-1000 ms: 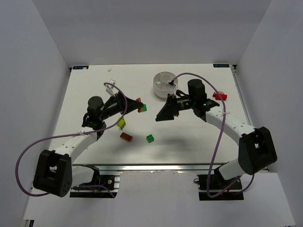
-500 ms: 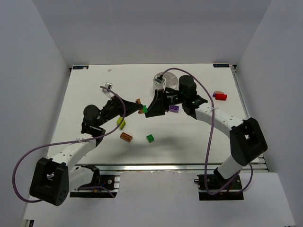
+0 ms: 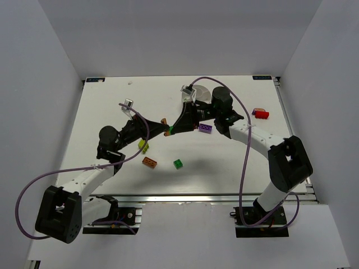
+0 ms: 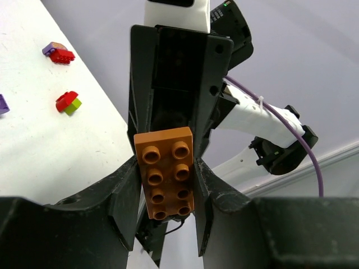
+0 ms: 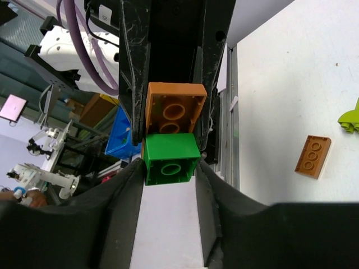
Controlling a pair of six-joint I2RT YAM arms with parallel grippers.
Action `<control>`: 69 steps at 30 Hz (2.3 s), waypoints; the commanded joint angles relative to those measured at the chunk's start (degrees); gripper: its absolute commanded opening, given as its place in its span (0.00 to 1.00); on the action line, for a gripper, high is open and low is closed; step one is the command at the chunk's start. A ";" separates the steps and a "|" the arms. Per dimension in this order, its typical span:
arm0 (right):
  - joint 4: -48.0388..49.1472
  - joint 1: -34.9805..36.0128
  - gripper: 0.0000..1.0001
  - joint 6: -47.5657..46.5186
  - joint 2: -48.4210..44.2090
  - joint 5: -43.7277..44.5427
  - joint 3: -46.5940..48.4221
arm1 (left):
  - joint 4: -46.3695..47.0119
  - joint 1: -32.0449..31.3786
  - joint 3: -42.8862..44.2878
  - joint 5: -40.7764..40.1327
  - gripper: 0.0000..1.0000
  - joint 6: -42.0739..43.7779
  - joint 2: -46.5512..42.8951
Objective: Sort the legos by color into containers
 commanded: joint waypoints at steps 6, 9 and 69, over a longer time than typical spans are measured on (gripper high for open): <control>9.05 0.00 0.00 2.88 -0.30 -4.58 0.61 | 3.52 -0.18 0.51 0.87 0.02 -0.51 1.01; 13.42 -1.76 0.00 4.88 -0.57 -6.16 -1.41 | 0.45 -0.09 2.36 1.83 0.01 1.77 0.92; -40.52 -4.05 0.00 -82.55 31.60 62.92 45.69 | -35.15 6.24 -2.12 -7.83 0.01 18.04 -16.83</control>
